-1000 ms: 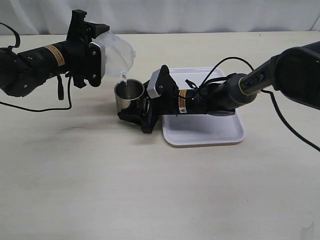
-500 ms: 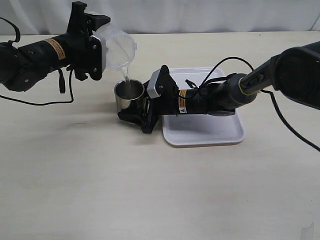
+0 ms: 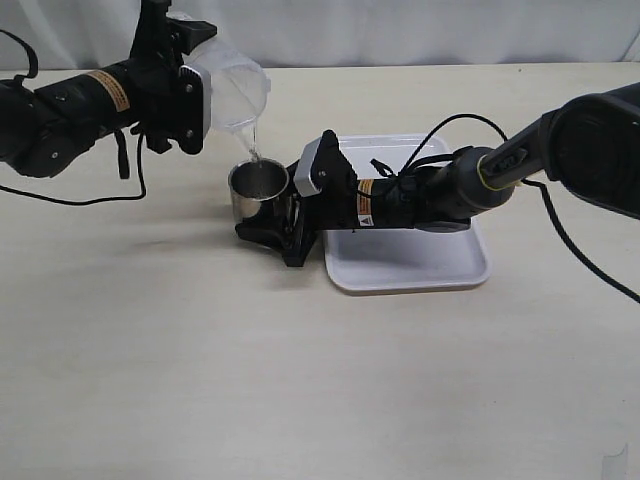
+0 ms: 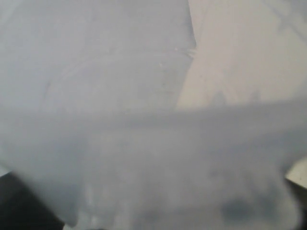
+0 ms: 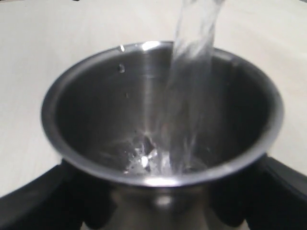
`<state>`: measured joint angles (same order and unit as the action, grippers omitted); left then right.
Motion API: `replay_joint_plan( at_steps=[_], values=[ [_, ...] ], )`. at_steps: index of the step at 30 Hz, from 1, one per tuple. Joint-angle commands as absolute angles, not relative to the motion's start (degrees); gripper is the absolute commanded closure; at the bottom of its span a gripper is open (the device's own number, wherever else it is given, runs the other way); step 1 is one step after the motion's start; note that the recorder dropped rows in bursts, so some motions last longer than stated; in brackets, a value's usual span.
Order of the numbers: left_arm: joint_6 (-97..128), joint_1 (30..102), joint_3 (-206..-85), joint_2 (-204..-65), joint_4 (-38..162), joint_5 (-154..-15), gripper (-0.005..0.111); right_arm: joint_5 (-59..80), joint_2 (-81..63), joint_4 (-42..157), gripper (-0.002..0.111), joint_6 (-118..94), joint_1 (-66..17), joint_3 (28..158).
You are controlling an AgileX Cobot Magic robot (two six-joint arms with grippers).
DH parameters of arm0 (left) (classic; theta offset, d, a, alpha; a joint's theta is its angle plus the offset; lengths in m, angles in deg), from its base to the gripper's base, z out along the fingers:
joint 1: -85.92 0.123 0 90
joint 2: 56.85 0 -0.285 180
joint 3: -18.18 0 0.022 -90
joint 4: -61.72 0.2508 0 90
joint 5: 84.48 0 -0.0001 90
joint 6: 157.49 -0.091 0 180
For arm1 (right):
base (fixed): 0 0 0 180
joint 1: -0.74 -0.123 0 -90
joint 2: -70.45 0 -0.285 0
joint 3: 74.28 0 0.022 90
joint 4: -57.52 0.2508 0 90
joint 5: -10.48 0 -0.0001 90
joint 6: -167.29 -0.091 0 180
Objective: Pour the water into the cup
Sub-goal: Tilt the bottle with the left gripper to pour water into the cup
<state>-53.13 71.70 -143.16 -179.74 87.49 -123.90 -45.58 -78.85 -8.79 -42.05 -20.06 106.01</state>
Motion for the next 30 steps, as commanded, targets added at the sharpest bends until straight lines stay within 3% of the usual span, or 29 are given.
replay_joint_plan(
  at_steps=[1, 30],
  values=[
    [-54.1, 71.2, -143.7, -179.0, 86.5, -125.5, 0.107, -43.8, -79.2, -10.4, 0.104, -42.6, -20.1, 106.0],
    [-64.7, 71.2, -143.7, -179.0, 86.5, -128.3, 0.107, -43.8, -79.2, -10.4, 0.104, -42.6, -20.1, 106.0]
  ],
)
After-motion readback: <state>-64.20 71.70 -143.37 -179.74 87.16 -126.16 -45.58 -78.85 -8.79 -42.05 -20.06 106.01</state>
